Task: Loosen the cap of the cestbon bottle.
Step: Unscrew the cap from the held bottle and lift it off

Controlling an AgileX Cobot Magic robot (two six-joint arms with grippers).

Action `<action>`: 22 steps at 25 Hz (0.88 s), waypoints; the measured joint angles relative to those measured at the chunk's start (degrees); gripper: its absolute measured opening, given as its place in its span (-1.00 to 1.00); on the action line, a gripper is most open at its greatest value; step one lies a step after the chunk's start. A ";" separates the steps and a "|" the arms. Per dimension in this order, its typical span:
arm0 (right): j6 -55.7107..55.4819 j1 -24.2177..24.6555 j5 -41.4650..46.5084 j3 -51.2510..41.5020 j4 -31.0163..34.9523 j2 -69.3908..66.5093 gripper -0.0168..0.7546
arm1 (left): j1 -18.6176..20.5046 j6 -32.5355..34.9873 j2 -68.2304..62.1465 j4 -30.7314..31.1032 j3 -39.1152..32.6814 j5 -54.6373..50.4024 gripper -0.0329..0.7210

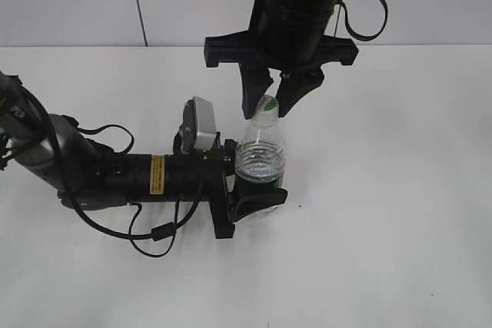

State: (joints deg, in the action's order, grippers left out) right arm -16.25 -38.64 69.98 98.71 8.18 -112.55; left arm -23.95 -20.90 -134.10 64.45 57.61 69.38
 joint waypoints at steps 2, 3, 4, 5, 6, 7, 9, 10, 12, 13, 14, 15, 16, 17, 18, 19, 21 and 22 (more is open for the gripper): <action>3.67 0.00 0.00 0.00 0.00 0.00 -0.18 | -0.04 0.00 0.00 -0.07 0.00 0.00 0.16; 6.88 0.00 0.00 0.00 0.00 0.00 -0.18 | -0.04 0.00 0.00 -0.07 0.00 0.00 0.16; 10.06 0.00 0.00 0.00 0.00 0.00 -0.18 | -0.04 0.00 0.00 -0.07 0.00 0.00 0.16; 14.06 0.00 0.00 0.00 0.00 0.00 -0.18 | -0.04 0.00 0.00 -0.07 0.00 0.00 0.16; 18.26 0.00 0.00 0.00 0.00 0.00 -0.18 | -0.04 0.00 0.00 -0.07 0.00 0.00 0.16; 22.77 0.00 0.00 0.00 0.05 0.00 -0.18 | -0.04 0.00 0.00 -0.07 0.00 0.00 0.16; 30.90 0.00 -0.05 0.00 0.09 0.00 -0.18 | -0.04 0.05 0.00 -0.07 0.00 0.00 0.16; 35.09 0.00 -0.05 0.00 0.17 0.00 -0.18 | -0.04 0.11 0.00 -0.07 0.00 0.00 0.16; 42.15 0.00 -0.05 0.00 0.17 0.00 -0.18 | -0.04 0.16 0.00 -0.02 0.00 0.00 0.16; 45.55 0.00 -0.05 0.00 0.17 0.00 -0.18 | -0.04 0.16 0.00 -0.02 0.00 0.00 0.16; 48.68 0.00 -0.05 0.00 0.17 0.05 -0.18 | -0.04 0.16 0.00 0.03 0.00 0.00 0.16; 51.10 0.00 -0.05 0.00 0.17 0.05 -0.18 | -0.04 0.21 0.00 0.03 0.00 -0.04 0.16; 54.00 0.00 -0.05 0.05 0.17 0.05 -0.18 | -0.04 0.21 0.00 0.03 0.00 -0.04 0.16; 56.93 0.00 -0.05 0.05 0.17 0.05 -0.18 | -0.04 0.21 0.00 0.03 0.00 -0.04 0.16; 59.17 0.00 -0.05 0.05 0.17 0.05 -0.18 | -0.04 0.21 0.00 0.03 0.00 -0.04 0.16; 61.46 0.00 -0.05 0.05 0.17 0.05 -0.18 | -0.04 0.21 0.00 0.03 0.00 -0.04 0.16; 65.27 0.00 -0.05 0.05 0.17 0.09 -0.18 | -0.04 0.27 0.00 0.03 0.00 -0.04 0.16; 66.47 0.00 -0.05 0.05 0.17 0.09 -0.18 | -0.04 0.27 0.00 0.03 0.00 -0.04 0.16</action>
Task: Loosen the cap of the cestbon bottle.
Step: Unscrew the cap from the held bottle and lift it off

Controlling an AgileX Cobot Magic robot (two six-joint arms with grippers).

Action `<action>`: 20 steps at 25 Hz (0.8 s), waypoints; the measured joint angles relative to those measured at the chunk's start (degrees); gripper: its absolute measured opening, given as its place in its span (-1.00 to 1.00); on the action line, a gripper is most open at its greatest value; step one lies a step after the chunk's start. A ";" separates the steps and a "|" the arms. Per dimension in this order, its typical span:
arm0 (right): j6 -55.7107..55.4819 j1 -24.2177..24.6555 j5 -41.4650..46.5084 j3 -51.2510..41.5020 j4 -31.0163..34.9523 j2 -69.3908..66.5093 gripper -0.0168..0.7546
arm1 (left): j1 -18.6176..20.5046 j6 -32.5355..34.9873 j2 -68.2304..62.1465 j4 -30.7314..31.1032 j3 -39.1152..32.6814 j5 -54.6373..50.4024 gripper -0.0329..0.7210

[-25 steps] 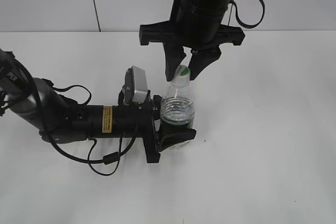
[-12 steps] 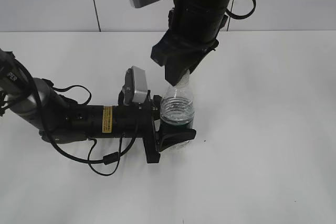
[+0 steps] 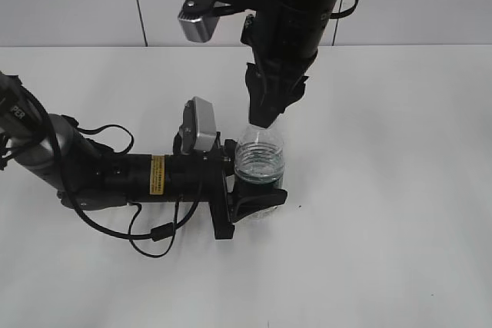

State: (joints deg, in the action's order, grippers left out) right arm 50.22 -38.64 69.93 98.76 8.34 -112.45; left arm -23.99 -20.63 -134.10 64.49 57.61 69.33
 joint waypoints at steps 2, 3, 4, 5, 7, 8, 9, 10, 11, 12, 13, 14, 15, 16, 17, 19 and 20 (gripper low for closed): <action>2.54 0.00 0.00 0.00 0.00 0.02 -0.18 | 0.00 0.00 0.00 0.11 0.00 0.00 0.16; 3.64 0.00 0.00 0.00 0.00 0.07 -0.18 | 0.00 0.00 0.00 0.11 0.00 0.00 0.16; 5.01 0.00 0.00 0.00 0.00 0.07 -0.18 | 0.00 0.00 0.00 0.11 0.00 0.00 0.16; 6.31 0.00 0.06 0.00 0.00 0.07 -0.18 | 0.00 0.00 0.00 0.11 0.00 0.00 0.16; 8.26 0.00 0.06 0.00 0.00 0.07 -0.18 | 0.00 0.05 0.00 0.17 0.00 0.00 0.16; 9.64 0.00 0.06 0.00 0.00 0.07 -0.18 | 0.00 0.05 0.00 0.17 0.00 0.00 0.16; 11.23 0.00 0.06 0.00 0.00 0.07 -0.18 | 0.00 0.10 0.00 0.23 0.00 0.00 0.16; 12.55 0.00 0.06 0.00 0.00 0.07 -0.18 | 0.00 0.10 0.00 0.23 0.00 0.00 0.16; 13.97 0.00 0.06 0.00 0.00 0.07 -0.18 | 0.00 0.10 0.00 0.23 0.00 0.00 0.16; 15.01 0.00 0.06 0.00 0.00 0.07 -0.18 | 0.00 0.10 0.00 0.23 0.00 0.00 0.16; 15.60 0.00 0.06 0.00 0.00 0.07 -0.18 | 0.00 0.10 0.00 0.23 0.00 0.00 0.16; 15.93 0.00 0.06 0.00 0.00 0.07 -0.18 | 0.00 0.10 0.00 0.23 0.00 0.00 0.16; 16.06 0.00 0.06 0.00 0.00 0.07 -0.18 | 0.00 0.10 0.00 0.23 0.00 0.00 0.16; 16.25 0.00 0.06 0.00 0.00 0.07 -0.18 | 0.00 0.14 0.00 0.23 0.00 0.00 0.16; 16.32 0.00 0.06 0.00 0.00 0.07 -0.18 | 0.00 0.14 0.00 0.23 0.00 -0.02 0.16; 16.37 0.00 0.06 0.00 0.00 0.07 -0.18 | 0.00 0.14 0.00 0.23 0.00 -0.02 0.16; 16.37 0.00 0.06 0.00 0.00 0.07 -0.18 | 0.00 0.14 0.00 0.23 0.00 -0.02 0.16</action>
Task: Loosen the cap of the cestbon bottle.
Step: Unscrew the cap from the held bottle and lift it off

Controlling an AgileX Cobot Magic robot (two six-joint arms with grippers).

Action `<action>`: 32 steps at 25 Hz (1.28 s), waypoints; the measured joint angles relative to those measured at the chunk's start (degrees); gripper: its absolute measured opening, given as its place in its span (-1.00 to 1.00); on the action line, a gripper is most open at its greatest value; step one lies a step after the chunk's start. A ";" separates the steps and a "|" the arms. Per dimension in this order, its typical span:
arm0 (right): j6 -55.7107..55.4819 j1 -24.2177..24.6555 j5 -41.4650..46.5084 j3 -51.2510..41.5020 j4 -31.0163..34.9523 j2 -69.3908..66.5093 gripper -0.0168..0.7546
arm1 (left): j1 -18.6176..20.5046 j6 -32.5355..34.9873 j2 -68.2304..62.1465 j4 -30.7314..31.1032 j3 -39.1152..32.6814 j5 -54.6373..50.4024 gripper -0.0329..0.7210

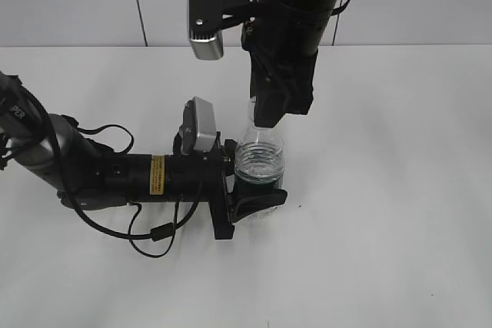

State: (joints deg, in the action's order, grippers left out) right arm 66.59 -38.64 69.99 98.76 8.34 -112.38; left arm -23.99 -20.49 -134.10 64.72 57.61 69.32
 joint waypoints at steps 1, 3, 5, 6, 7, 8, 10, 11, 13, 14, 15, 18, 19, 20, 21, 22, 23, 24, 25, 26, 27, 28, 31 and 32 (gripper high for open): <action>0.00 0.00 0.00 0.00 0.00 0.00 -0.18 | 0.00 0.00 0.00 0.00 0.00 0.00 0.16; 0.02 0.00 0.00 0.00 0.00 0.00 -0.18 | 0.00 0.00 0.00 0.00 0.00 0.00 0.16; 0.14 0.00 0.00 0.00 0.00 0.00 -0.18 | 0.00 0.00 0.00 0.00 0.00 -0.05 0.16; 0.14 0.00 0.00 0.00 0.00 0.00 -0.18 | 0.00 0.00 0.00 0.00 0.00 -0.05 0.16; 0.14 0.00 0.00 0.00 0.00 0.00 -0.17 | 0.00 0.00 0.00 0.00 0.00 -0.05 0.16; 0.14 0.00 0.00 0.00 0.00 0.00 -0.15 | 0.00 0.00 0.00 0.00 0.00 -0.05 0.16; 0.21 0.00 0.00 0.00 -0.05 0.00 -0.10 | 0.00 -0.11 0.00 0.00 0.00 -0.05 0.16; 0.21 0.00 0.00 0.00 -0.30 0.00 -0.06 | 0.00 -0.11 0.00 0.00 0.00 -0.05 0.16; 0.21 0.00 0.00 0.00 -0.12 0.00 0.06 | 0.00 -0.12 0.00 0.00 0.00 0.00 0.16; 0.21 0.00 0.00 0.00 0.22 0.00 0.12 | 0.00 -0.18 0.00 0.00 0.00 0.00 0.16; 0.21 0.00 0.00 0.00 0.75 0.00 0.17 | 0.00 -0.18 0.00 0.00 0.00 0.00 0.16; 0.21 0.00 0.00 0.00 2.44 0.00 0.29 | 0.00 -0.18 0.00 0.00 0.00 0.00 0.16; -0.12 0.00 0.00 0.00 2.81 0.00 0.31 | 0.00 -0.18 0.00 0.00 0.00 0.00 0.16; -0.98 0.00 0.00 0.05 3.12 0.00 0.32 | 0.00 -0.18 0.00 0.00 0.00 0.00 0.16; -2.36 0.00 0.00 0.18 3.22 0.00 0.32 | 0.00 -0.18 0.00 0.00 0.00 0.00 0.16; -3.56 0.00 0.00 0.37 3.23 0.00 0.33 | 0.00 -0.18 0.00 0.00 0.00 0.00 0.16; -5.18 0.00 0.00 0.92 3.23 0.00 0.33 | 0.00 -0.18 0.00 0.00 0.00 0.00 0.16; -7.20 0.00 0.00 1.61 3.23 0.00 0.33 | 0.00 -0.18 0.00 0.00 0.00 0.00 0.16; -9.10 0.00 0.00 2.31 3.23 0.00 0.33 | 0.00 -0.18 0.00 -0.05 0.00 0.00 0.16; -11.42 0.00 0.00 3.28 3.23 0.00 0.33 | 0.00 -0.18 0.00 -0.05 0.00 0.00 0.16; -13.98 0.00 0.00 4.29 3.23 0.00 0.33 | 0.00 -0.18 0.00 -0.11 0.00 0.00 0.16; -17.00 0.00 0.00 5.18 3.23 0.00 0.33 | 0.00 -0.18 0.00 -0.16 0.00 0.00 0.16; -29.08 0.00 0.00 8.06 3.23 0.06 0.33 | 0.00 -0.19 0.00 -0.16 0.00 0.00 0.16; -33.85 0.00 0.00 8.69 3.23 0.07 0.33 | 0.00 -0.19 0.00 -0.21 0.00 0.00 0.16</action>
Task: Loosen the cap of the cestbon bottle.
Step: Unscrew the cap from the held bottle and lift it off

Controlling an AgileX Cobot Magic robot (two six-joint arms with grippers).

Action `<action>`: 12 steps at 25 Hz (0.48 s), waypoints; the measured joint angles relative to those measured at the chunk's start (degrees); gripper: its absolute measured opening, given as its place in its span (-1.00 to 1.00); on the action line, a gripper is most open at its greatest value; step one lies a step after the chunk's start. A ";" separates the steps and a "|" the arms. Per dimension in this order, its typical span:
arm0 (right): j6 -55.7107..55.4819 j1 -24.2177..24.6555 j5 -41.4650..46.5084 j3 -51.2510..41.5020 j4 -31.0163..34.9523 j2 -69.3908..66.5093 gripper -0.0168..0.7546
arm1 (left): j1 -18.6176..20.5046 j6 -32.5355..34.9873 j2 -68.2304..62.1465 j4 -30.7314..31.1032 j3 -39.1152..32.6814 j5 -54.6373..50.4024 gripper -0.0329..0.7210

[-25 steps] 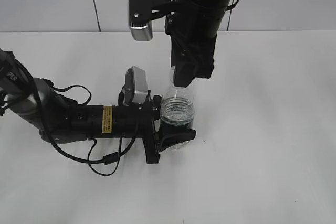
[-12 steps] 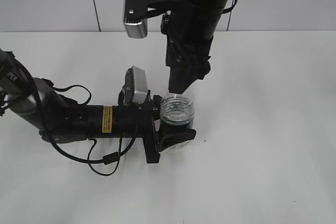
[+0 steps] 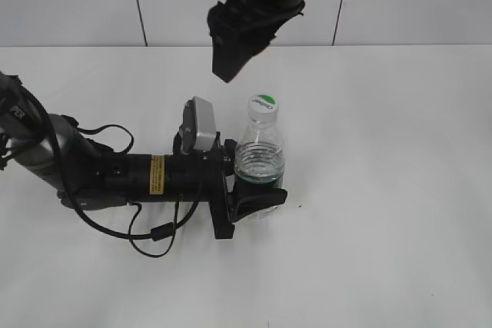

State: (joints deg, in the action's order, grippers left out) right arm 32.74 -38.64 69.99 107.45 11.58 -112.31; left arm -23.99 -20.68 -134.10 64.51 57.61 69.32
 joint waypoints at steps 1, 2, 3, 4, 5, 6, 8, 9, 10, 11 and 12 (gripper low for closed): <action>-6.07 0.00 0.00 0.70 0.00 0.00 0.33 | 0.00 0.00 0.00 0.00 0.00 0.00 0.16; -12.06 0.00 0.00 1.24 -0.06 0.00 0.33 | 0.00 0.00 0.00 0.00 0.00 0.00 0.16; -16.80 0.00 0.00 1.52 -0.19 0.00 0.33 | 0.00 -0.05 0.00 0.00 0.00 0.00 0.16; -22.09 0.00 0.00 1.64 -0.35 0.05 0.33 | 0.00 -0.05 0.00 0.00 0.00 0.00 0.16; -26.77 0.00 0.00 1.69 -0.57 0.12 0.33 | 0.00 -0.05 0.00 0.00 0.00 0.00 0.16; -30.55 0.00 0.00 1.68 -0.63 0.23 0.33 | 0.00 -0.05 0.00 0.00 0.00 0.00 0.16; -35.53 0.00 0.00 1.68 -0.63 0.36 0.33 | 0.00 -0.05 0.00 0.00 0.00 0.00 0.16; -37.39 0.00 0.00 1.68 -0.68 0.54 0.33 | 0.00 -0.05 0.00 0.00 0.00 0.00 0.16; -38.52 0.00 0.00 1.68 -0.83 0.72 0.33 | 0.00 -0.05 0.00 0.00 0.00 0.00 0.16; -39.74 0.00 0.00 1.46 -1.11 1.08 0.33 | 0.00 -0.05 0.00 0.00 0.00 0.00 0.16; -40.60 0.00 0.00 0.98 -1.49 1.46 0.33 | 0.00 -0.05 0.00 0.00 0.00 0.00 0.16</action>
State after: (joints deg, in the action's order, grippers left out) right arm -7.86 -38.64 69.99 108.43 10.08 -110.85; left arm -23.99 -20.73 -134.10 64.51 57.61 69.32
